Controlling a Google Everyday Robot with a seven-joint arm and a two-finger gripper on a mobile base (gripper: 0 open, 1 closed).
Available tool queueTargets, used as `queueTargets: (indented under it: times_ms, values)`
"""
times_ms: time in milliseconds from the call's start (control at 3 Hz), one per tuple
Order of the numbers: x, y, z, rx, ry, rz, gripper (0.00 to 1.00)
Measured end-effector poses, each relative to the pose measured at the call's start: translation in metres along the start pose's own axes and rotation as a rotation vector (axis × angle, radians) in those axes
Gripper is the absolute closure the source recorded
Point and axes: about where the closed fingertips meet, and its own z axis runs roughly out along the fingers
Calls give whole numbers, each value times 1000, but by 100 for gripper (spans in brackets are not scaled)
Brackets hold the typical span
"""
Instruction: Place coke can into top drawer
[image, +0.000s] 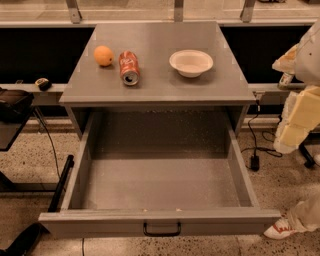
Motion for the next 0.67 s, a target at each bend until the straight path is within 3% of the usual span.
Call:
queueTargets:
  times_ms: [667]
  values:
    - [-16,-17,9,-18,-26,-20,0]
